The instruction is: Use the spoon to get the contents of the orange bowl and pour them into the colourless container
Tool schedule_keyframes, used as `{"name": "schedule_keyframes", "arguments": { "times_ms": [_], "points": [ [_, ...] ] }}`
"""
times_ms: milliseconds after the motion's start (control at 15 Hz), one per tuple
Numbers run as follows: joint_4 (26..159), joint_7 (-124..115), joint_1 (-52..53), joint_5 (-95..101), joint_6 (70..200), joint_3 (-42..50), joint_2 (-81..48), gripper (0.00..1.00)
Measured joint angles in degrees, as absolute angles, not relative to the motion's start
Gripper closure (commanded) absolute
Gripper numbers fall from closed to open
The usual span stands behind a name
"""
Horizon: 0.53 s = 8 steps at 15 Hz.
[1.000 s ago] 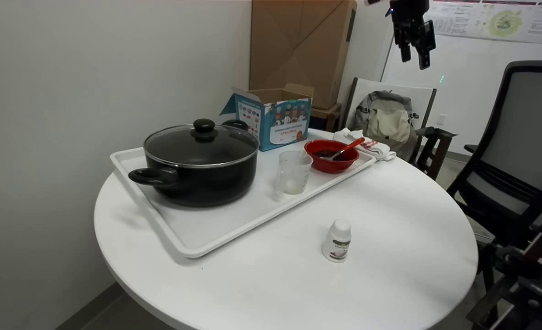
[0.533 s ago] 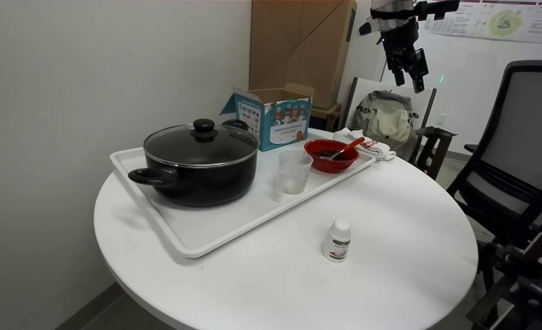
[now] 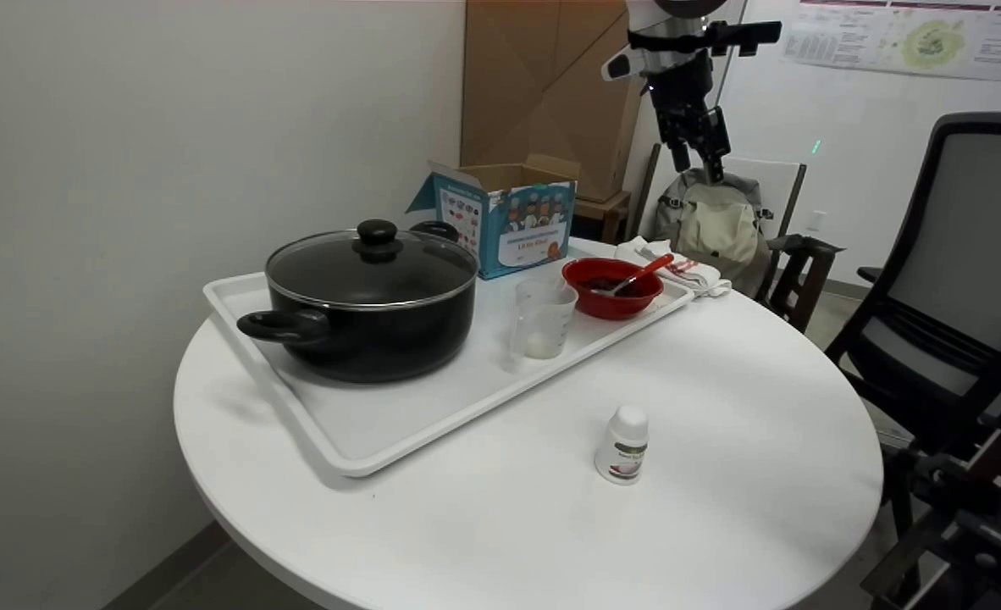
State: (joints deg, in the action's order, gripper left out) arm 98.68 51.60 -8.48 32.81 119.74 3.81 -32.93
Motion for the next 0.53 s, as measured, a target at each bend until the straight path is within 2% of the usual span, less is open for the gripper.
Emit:
{"name": "schedule_keyframes", "arguments": {
  "times_ms": [533],
  "points": [
    [93.5,51.6,-9.2,32.7,119.7,4.7,-38.1,0.0]
  ]
}}
